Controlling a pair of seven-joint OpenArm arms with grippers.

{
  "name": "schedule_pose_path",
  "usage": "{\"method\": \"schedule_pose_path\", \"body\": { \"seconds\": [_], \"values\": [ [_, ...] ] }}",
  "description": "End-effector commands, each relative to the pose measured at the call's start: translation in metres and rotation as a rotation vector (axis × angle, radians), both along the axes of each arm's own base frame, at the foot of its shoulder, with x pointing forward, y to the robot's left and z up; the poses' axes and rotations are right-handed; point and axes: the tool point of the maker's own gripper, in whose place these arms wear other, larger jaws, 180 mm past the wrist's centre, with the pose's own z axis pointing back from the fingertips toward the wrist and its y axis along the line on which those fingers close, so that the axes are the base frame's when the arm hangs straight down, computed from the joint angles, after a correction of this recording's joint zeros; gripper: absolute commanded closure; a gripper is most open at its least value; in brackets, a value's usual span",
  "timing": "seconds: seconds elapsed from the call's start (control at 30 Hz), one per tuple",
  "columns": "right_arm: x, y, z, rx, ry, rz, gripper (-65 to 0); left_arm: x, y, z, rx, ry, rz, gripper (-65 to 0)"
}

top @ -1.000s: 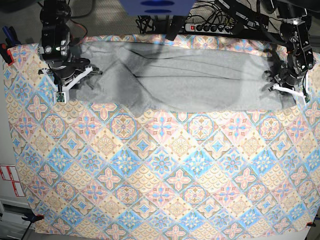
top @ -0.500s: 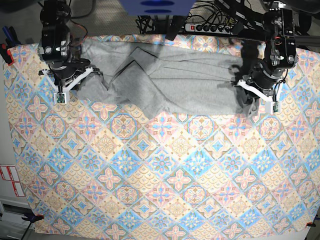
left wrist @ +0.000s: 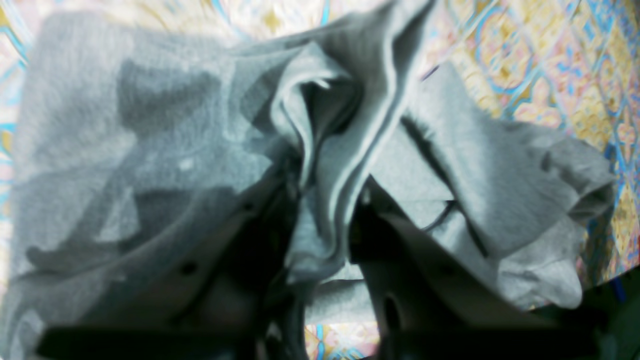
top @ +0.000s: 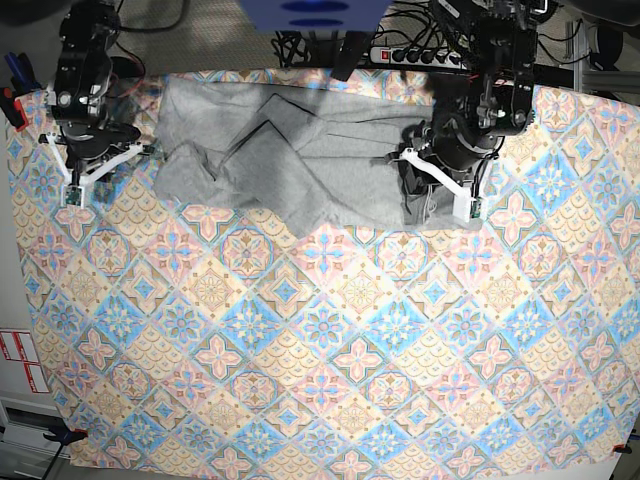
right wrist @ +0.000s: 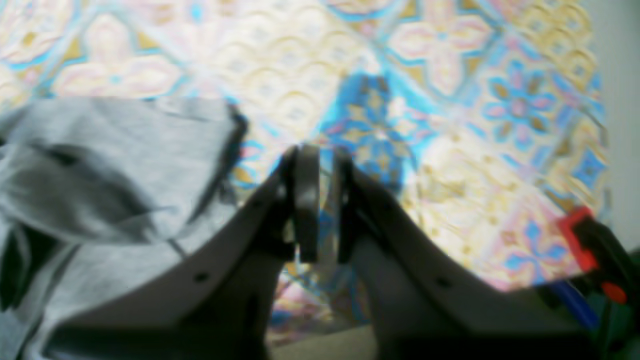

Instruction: Fold the T-shirt properly

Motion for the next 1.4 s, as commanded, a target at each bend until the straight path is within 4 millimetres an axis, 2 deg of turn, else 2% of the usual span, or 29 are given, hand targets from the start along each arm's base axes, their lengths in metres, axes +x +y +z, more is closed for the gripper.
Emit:
{"method": "schedule_pose_path", "body": {
  "seconds": [0.0, 0.1, 0.17, 0.27, 0.33, 0.43, 0.6, 0.73, 0.8, 0.9, 1.1, 1.17, 1.3, 1.37],
  "values": [
    [0.007, -0.004, 0.012, -0.023, -0.042, 0.007, -5.0, 0.009, -0.005, 0.012, -0.023, -0.047, -0.001, 0.0],
    [0.007, -0.006, 0.012, -0.025, -0.043, 0.003, -5.0, 0.007, -0.007, 0.009, -0.036, -0.037, 0.005, 0.0],
    [0.007, -0.006, 0.012, -0.025, -0.043, 0.003, -5.0, 0.007, -0.007, 0.009, -0.039, -0.037, 0.005, -4.0],
    [0.007, -0.006, 0.012, -0.025, -0.043, 0.003, -5.0, 0.009, -0.013, 0.017, -0.052, -0.057, 0.001, -15.1],
    [0.007, -0.006, 0.012, -0.025, -0.043, 0.003, -5.0, -0.001, -0.021, 0.021, -0.059, -0.05, -0.031, -23.1],
    [0.006, -0.006, 0.011, -0.023, -0.037, 0.001, -5.1, -0.008, -0.019, 0.035, -0.037, -0.08, -0.065, -30.0],
    [0.005, 0.006, 0.005, 0.004, -0.015, 0.024, -5.3, -0.015, 0.004, 0.036, 0.044, -0.076, -0.097, -28.9],
    [-0.001, 0.029, -0.008, 0.115, 0.041, 0.046, -5.4, -0.01, 0.047, 0.038, 0.11, -0.085, -0.005, -29.0],
    [0.004, 0.035, -0.007, 0.152, 0.038, 0.049, -6.3, -0.007, 0.064, 0.04, 0.131, -0.09, 0.037, -29.0],
    [0.016, 0.044, -0.002, 0.217, 0.035, 0.05, -9.6, -0.004, 0.07, 0.043, 0.139, -0.098, 0.052, -29.0],
    [0.008, 0.055, -0.009, 0.29, 0.098, 0.053, -11.6, -0.008, 0.072, 0.03, 0.139, -0.063, 0.059, -29.1],
    [0.005, 0.055, -0.014, 0.295, 0.117, 0.047, -16.1, -0.01, 0.071, 0.026, 0.128, -0.05, 0.067, -29.1],
    [-0.016, 0.052, -0.037, 0.32, 0.242, 0.015, -33.2, -0.011, 0.071, 0.023, 0.121, -0.041, 0.076, -29.4],
    [-0.02, 0.051, -0.042, 0.325, 0.261, 0.007, -39.6, -0.011, 0.07, 0.023, 0.12, -0.041, 0.075, -29.5]
  ]
}}
